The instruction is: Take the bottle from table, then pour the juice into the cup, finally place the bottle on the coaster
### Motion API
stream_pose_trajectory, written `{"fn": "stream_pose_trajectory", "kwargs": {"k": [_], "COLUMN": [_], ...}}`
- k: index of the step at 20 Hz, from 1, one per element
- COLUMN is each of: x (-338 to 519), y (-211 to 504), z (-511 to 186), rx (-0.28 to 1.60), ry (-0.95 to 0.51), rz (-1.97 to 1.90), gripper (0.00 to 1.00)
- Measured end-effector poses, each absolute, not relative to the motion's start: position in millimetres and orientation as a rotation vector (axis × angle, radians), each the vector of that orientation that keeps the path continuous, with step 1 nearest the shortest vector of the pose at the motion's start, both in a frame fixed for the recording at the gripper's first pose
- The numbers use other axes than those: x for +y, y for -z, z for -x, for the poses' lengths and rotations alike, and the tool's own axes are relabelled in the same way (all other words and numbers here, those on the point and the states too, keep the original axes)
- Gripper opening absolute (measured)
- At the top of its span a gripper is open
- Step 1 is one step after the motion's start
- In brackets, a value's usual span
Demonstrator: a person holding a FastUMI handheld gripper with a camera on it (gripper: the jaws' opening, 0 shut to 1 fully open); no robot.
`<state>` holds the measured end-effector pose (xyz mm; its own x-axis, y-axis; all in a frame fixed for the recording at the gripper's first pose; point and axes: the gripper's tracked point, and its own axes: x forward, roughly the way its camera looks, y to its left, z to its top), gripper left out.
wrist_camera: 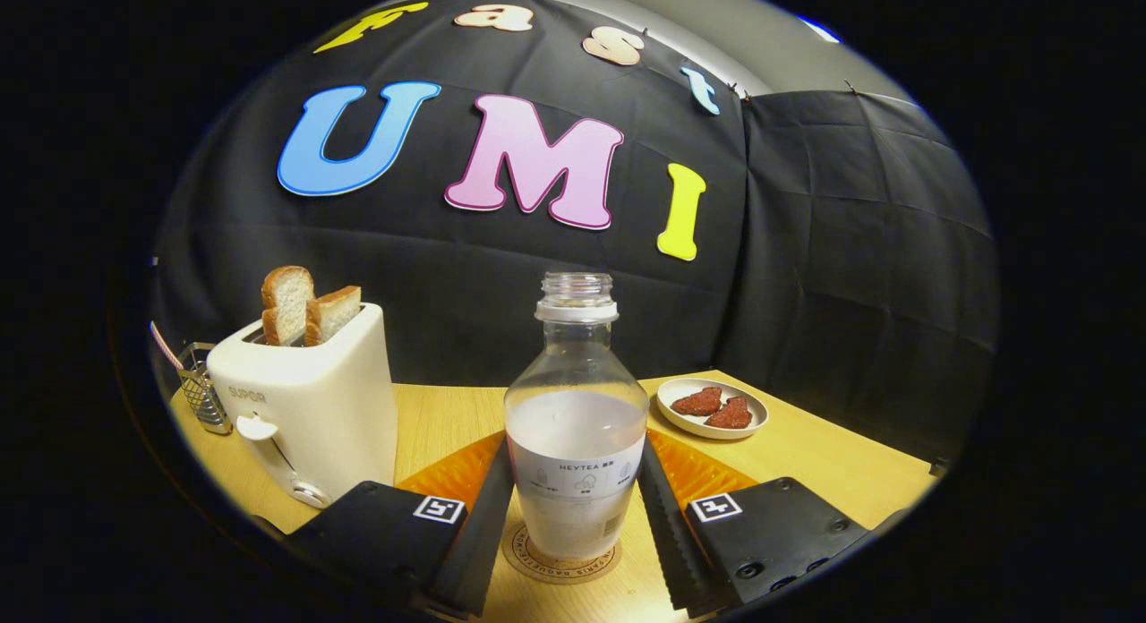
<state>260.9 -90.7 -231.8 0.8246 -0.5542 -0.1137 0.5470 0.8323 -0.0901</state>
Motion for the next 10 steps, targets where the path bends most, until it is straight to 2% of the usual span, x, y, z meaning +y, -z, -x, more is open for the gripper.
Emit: {"fn": "stream_pose_trajectory", "kwargs": {"k": [10], "x": [-103], "y": [255], "z": [-257], "rx": [0.132], "ry": [0.669], "rz": [-0.054], "gripper": [0.76]}}
